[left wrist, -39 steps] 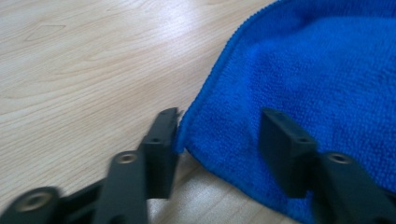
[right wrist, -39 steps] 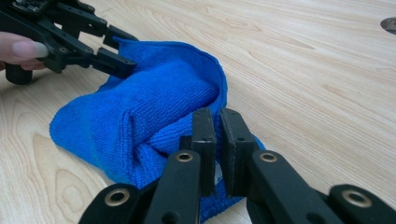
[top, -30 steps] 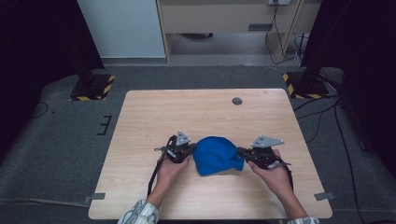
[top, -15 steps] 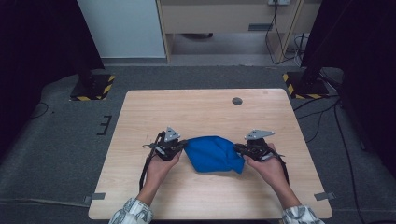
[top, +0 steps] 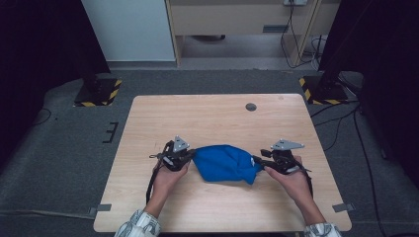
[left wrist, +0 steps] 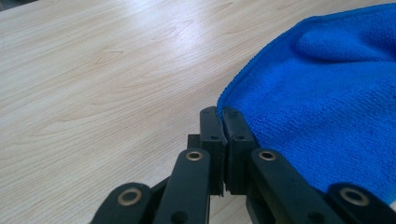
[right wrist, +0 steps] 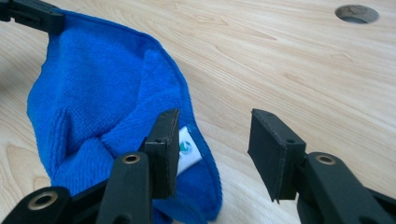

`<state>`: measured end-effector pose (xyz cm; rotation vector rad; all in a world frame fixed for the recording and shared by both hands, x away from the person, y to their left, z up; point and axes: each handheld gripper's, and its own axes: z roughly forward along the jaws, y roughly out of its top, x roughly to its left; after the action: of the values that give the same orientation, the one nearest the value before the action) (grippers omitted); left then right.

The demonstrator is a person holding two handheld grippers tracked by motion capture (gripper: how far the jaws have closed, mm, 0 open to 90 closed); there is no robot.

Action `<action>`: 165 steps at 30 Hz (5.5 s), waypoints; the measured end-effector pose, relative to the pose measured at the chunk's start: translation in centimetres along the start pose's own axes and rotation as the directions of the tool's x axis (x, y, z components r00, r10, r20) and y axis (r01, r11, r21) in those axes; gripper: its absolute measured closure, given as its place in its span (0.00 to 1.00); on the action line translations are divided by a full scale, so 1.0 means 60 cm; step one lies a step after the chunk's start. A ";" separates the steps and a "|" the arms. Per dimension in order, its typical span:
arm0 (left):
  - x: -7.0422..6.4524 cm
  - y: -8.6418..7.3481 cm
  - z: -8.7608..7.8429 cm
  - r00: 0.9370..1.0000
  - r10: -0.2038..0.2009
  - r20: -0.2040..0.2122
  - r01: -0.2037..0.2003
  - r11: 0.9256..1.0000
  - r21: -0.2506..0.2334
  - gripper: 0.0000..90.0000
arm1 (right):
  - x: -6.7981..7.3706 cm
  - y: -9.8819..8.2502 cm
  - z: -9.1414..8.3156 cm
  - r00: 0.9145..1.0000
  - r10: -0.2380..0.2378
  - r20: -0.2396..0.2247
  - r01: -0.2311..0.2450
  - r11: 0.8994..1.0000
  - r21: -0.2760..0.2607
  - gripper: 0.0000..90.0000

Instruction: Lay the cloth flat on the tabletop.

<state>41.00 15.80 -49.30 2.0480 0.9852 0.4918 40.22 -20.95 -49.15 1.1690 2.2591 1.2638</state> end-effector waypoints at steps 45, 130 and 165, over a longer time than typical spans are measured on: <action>0.014 0.012 -0.024 0.999 -0.046 0.015 0.047 0.997 -0.069 0.98 | 0.008 -0.009 -0.041 0.999 -0.015 -0.048 0.015 1.000 -0.017 0.99; 0.044 0.151 -0.037 0.999 -0.036 0.000 0.036 0.993 -0.116 0.96 | -0.069 0.121 -0.047 0.987 -0.044 0.157 0.059 0.994 -0.091 0.99; 0.104 0.092 0.141 0.985 -0.139 -0.098 0.143 0.989 0.041 0.71 | -0.147 0.079 0.147 0.976 0.089 0.200 -0.105 0.992 0.073 0.65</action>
<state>52.78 14.43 -50.02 1.9951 1.2004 0.4981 53.37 -21.37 -51.37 1.3847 2.1511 1.0446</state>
